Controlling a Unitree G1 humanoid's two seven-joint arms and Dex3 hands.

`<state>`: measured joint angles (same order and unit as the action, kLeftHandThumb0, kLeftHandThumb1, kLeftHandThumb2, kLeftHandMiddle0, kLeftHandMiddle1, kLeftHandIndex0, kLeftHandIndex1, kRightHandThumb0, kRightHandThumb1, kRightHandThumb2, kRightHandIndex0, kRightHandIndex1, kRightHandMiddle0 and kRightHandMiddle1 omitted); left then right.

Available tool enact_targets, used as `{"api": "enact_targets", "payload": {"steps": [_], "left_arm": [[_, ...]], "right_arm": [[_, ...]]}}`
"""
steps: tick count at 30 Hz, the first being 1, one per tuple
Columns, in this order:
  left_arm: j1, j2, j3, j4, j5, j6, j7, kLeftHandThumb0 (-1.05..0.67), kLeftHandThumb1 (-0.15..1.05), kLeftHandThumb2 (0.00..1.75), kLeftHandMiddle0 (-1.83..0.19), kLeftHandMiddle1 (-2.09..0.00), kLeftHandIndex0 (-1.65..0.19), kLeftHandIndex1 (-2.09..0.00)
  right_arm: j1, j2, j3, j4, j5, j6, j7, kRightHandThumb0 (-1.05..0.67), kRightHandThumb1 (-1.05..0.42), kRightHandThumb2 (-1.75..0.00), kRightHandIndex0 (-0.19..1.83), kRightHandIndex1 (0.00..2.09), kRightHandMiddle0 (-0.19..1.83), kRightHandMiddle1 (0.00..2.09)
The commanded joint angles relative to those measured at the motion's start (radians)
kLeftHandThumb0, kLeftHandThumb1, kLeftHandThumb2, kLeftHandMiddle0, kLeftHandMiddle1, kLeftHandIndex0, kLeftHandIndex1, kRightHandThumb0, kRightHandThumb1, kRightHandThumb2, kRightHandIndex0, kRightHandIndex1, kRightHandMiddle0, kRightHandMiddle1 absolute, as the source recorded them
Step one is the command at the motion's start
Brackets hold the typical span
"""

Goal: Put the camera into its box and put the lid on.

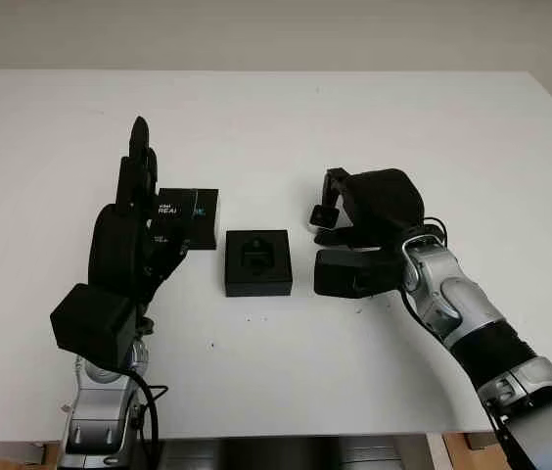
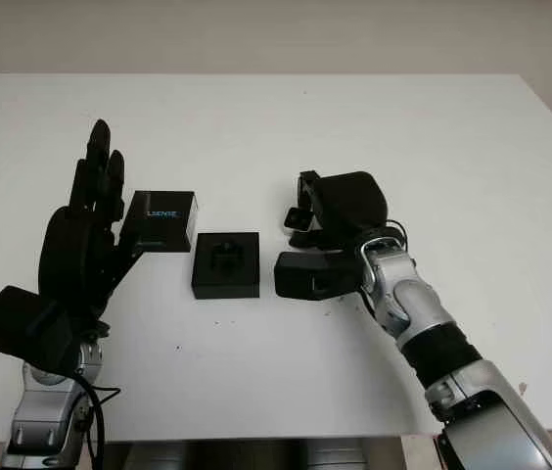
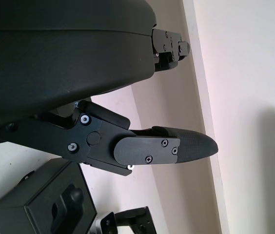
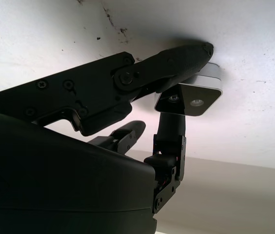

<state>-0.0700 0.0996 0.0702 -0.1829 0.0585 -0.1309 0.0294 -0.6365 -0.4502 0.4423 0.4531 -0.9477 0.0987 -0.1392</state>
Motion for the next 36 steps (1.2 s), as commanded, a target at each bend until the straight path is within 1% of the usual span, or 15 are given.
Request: {"api": "enact_targets", "payload": {"steps": [1,3,6,7,9,12,14,17,21,22,25,29,36], "left_arm": [[-0.004,-0.002,0.0,-0.002,0.004,-0.009,0.003,-0.72,1.05,0.38,0.03,-0.05,0.04,-0.06],[-0.003,-0.002,0.001,-0.001,0.002,-0.012,0.002,-0.72,1.05,0.39,0.03,-0.05,0.04,-0.06],[-0.001,-0.001,0.002,-0.001,-0.005,-0.016,-0.004,-0.71,1.05,0.39,0.03,-0.05,0.05,-0.05],[0.0,-0.001,0.002,-0.002,-0.01,-0.016,-0.007,-0.71,1.05,0.39,0.03,-0.05,0.05,-0.05],[0.0,-0.001,0.003,-0.002,-0.014,-0.015,-0.009,-0.7,1.05,0.39,0.04,-0.05,0.06,-0.05],[0.001,-0.002,0.003,-0.003,-0.013,-0.014,-0.006,-0.71,1.05,0.38,0.04,-0.05,0.05,-0.05],[0.003,-0.003,0.003,-0.003,-0.016,-0.015,-0.008,-0.71,1.05,0.38,0.04,-0.05,0.05,-0.05],[0.006,-0.002,0.001,-0.006,-0.009,-0.013,-0.004,-0.71,1.05,0.38,0.03,-0.05,0.05,-0.05],[0.007,-0.002,0.0,-0.006,-0.011,-0.014,-0.005,-0.71,1.05,0.38,0.04,-0.05,0.06,-0.05],[0.008,-0.003,0.0,-0.007,-0.011,-0.013,-0.005,-0.71,1.05,0.38,0.04,-0.05,0.05,-0.05],[0.011,-0.004,-0.002,-0.012,-0.007,-0.006,-0.001,-0.71,1.05,0.38,0.03,-0.05,0.05,-0.05],[0.013,-0.009,-0.003,-0.017,-0.01,-0.005,-0.002,-0.71,1.05,0.38,0.04,-0.05,0.06,-0.05],[0.019,-0.01,-0.007,-0.022,-0.017,-0.005,-0.011,-0.71,1.05,0.39,0.06,-0.04,0.08,-0.04]], "right_arm": [[0.0,-0.011,0.004,0.005,-0.004,-0.016,-0.018,-0.57,-0.98,-0.06,0.71,0.17,0.49,1.79],[-0.002,-0.009,-0.002,0.017,0.012,-0.038,-0.031,-0.53,-0.99,-0.06,0.73,0.18,0.5,1.79],[-0.008,-0.004,-0.027,0.04,0.069,-0.091,-0.035,-0.5,-1.01,-0.06,0.7,0.16,0.47,1.73],[-0.006,0.008,-0.058,0.05,0.128,-0.121,-0.025,-0.49,-1.01,-0.06,0.7,0.16,0.48,1.69],[-0.011,0.025,-0.105,0.07,0.231,-0.156,0.012,-0.46,-1.0,-0.05,0.66,0.14,0.44,1.61],[-0.037,0.026,-0.148,0.088,0.336,-0.162,0.107,-0.48,-1.03,-0.06,0.6,0.1,0.39,1.65],[-0.049,0.02,-0.161,0.091,0.37,-0.17,0.145,-0.49,-1.04,-0.07,0.59,0.1,0.39,1.64],[-0.07,0.018,-0.186,0.105,0.422,-0.182,0.19,-0.5,-1.04,-0.06,0.6,0.1,0.44,1.65],[-0.092,0.022,-0.225,0.112,0.501,-0.173,0.268,-0.47,-1.04,-0.06,0.56,0.08,0.45,1.7],[-0.097,0.022,-0.233,0.114,0.519,-0.175,0.285,-0.46,-1.04,-0.07,0.54,0.07,0.43,1.75],[-0.108,0.014,-0.243,0.117,0.543,-0.183,0.313,-0.45,-1.04,-0.06,0.54,0.06,0.41,1.8],[-0.118,0.008,-0.253,0.113,0.557,-0.19,0.326,-0.46,-1.04,-0.06,0.53,0.06,0.45,1.78],[-0.085,0.01,-0.276,0.005,0.604,-0.184,0.379,-0.47,-1.05,-0.06,0.46,0.02,0.44,1.71]]}}
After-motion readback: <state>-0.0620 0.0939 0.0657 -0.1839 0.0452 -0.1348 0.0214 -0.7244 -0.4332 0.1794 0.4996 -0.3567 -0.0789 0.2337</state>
